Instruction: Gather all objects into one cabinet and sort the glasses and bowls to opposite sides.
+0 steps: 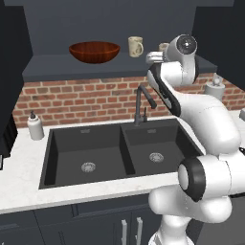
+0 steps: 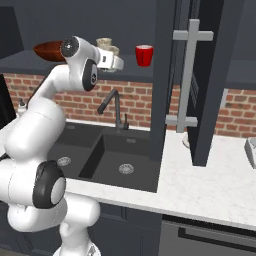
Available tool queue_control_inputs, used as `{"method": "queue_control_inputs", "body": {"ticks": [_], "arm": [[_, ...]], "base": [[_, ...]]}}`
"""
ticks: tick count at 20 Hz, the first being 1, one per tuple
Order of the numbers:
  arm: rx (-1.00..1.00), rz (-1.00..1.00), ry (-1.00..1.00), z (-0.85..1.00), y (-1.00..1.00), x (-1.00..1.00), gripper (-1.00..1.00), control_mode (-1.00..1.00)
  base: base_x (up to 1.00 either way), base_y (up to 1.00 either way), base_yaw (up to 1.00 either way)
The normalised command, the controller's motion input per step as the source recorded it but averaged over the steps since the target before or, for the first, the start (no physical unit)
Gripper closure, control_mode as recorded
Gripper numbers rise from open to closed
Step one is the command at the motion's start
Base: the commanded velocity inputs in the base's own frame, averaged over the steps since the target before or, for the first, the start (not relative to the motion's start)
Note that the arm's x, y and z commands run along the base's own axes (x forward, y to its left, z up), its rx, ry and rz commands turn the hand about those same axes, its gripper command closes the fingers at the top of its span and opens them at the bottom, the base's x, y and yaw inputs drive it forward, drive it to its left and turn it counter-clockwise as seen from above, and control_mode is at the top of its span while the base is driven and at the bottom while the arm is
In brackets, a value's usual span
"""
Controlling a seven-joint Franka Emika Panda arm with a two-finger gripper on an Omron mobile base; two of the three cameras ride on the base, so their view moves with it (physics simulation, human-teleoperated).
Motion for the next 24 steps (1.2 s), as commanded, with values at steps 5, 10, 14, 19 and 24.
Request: {"method": "queue_control_inputs", "body": {"ticks": [5, 10, 14, 19, 24], "arm": [[-0.03, 0.00, 0.00, -0.14, -0.10, 0.61, 1.00, -1.00], [0.00, 0.00, -0.02, 0.00, -0.15, 0.56, 1.00, -1.00], [0.00, 0.00, 0.00, 0.00, -0.09, 0.37, 1.00, -1.00], [0.00, 0.00, -0.02, 0.00, -0.04, 0.02, -1.00, -1.00], [0.00, 0.00, -0.01, 0.00, -0.02, -0.25, -1.00, -1.00]], "base": [[0.00, 0.00, 0.00], [0.00, 0.00, 0.00], [0.00, 0.00, 0.00], [0.00, 0.00, 0.00], [0.00, 0.00, 0.00]]}}
